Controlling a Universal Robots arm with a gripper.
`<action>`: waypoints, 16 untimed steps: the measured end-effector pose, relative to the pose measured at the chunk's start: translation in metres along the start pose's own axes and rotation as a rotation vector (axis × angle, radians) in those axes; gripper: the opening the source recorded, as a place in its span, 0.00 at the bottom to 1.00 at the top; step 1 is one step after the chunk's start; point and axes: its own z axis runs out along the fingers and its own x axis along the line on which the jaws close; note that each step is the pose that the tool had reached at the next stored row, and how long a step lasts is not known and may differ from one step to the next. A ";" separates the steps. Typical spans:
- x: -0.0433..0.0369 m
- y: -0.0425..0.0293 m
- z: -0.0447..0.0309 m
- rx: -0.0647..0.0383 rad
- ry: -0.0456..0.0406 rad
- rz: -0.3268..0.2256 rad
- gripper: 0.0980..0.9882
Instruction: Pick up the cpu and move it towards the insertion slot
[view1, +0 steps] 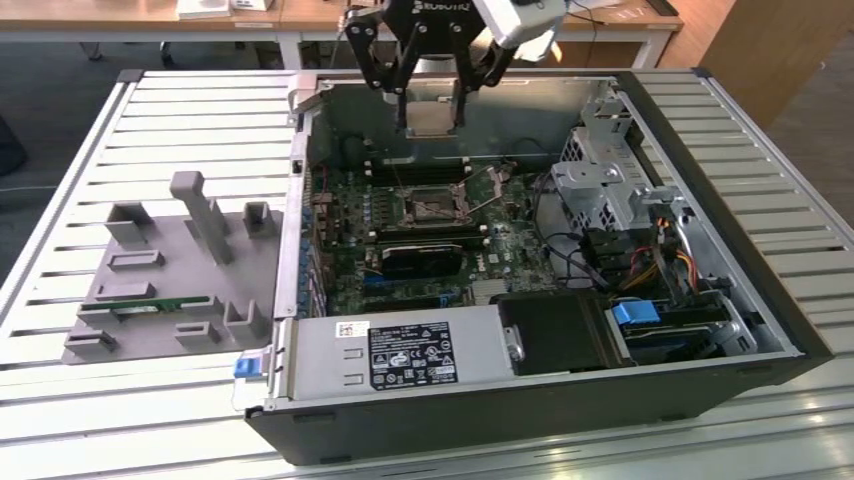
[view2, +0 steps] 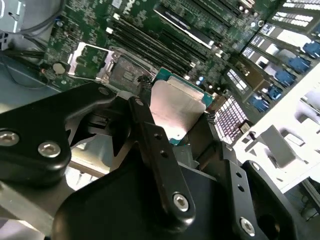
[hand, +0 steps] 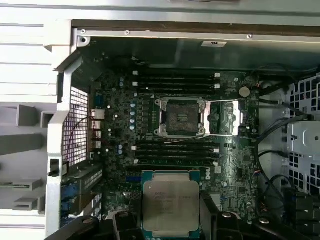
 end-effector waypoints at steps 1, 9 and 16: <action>-0.0042 0.0002 0.0001 0.000 0.0007 0.000 0.50; -0.0172 0.0153 0.0035 0.007 0.0019 0.000 0.50; -0.0175 0.0386 0.0094 0.026 -0.0032 0.000 0.50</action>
